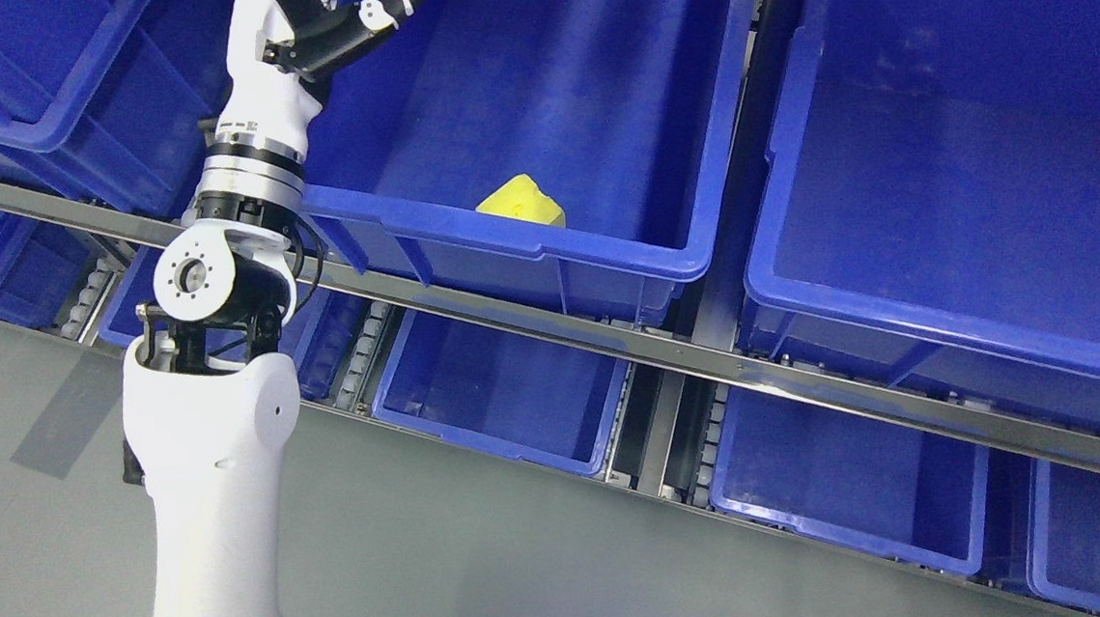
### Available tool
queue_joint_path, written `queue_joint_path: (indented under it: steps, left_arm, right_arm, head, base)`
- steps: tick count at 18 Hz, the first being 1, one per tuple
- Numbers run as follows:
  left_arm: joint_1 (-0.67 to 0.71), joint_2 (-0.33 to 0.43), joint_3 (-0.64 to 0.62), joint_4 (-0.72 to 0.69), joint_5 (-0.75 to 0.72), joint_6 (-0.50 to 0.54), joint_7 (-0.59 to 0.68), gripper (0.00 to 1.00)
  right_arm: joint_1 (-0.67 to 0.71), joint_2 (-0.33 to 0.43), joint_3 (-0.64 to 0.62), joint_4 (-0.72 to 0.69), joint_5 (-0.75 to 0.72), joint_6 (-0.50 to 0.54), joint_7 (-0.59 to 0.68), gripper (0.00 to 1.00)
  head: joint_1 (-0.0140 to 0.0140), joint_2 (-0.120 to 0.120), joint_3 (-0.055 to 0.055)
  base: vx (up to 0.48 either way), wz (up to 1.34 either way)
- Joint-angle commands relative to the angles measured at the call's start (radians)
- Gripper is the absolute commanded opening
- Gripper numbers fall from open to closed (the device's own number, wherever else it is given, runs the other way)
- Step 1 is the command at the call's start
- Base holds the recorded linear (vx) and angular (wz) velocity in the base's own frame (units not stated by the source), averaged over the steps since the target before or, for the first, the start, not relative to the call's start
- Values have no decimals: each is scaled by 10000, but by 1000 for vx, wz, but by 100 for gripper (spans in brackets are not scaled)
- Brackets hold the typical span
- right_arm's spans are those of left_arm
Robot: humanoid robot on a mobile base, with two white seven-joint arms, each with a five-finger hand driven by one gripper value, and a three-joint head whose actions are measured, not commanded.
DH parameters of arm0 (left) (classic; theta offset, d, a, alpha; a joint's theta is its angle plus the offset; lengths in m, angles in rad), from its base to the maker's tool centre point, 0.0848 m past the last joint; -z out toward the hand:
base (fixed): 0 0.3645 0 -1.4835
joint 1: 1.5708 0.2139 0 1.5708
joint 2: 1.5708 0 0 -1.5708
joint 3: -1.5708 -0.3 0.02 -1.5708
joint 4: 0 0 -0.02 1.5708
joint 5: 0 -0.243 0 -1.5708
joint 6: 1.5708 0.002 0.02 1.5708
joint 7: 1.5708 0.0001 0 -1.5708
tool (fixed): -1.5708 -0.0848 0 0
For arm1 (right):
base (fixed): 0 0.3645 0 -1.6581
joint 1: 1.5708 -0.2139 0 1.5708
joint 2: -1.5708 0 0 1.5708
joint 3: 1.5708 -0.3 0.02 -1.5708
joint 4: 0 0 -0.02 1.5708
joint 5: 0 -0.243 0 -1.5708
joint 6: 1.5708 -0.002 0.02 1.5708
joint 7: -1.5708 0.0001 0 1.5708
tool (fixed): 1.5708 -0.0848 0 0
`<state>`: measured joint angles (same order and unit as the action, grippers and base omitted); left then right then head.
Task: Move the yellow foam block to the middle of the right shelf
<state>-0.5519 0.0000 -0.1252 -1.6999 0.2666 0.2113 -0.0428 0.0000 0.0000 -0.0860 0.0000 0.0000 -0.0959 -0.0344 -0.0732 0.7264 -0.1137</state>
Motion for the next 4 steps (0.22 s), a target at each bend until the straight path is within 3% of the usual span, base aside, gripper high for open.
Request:
queue_joint_path:
  steps: [1, 4]
  left_arm:
    - [502, 175, -973, -104, 3, 4, 14, 100]
    - [533, 175, -789, -135, 3, 4, -32, 100]
  right_arm:
    - [15, -175, 1, -174, 31, 8, 7, 100]
    - [15, -175, 1, -174, 31, 8, 7, 100]
  head:
    - [0, 0, 0]
    - [0, 1, 0]
  base:
    - [0, 0]
    - [0, 0]
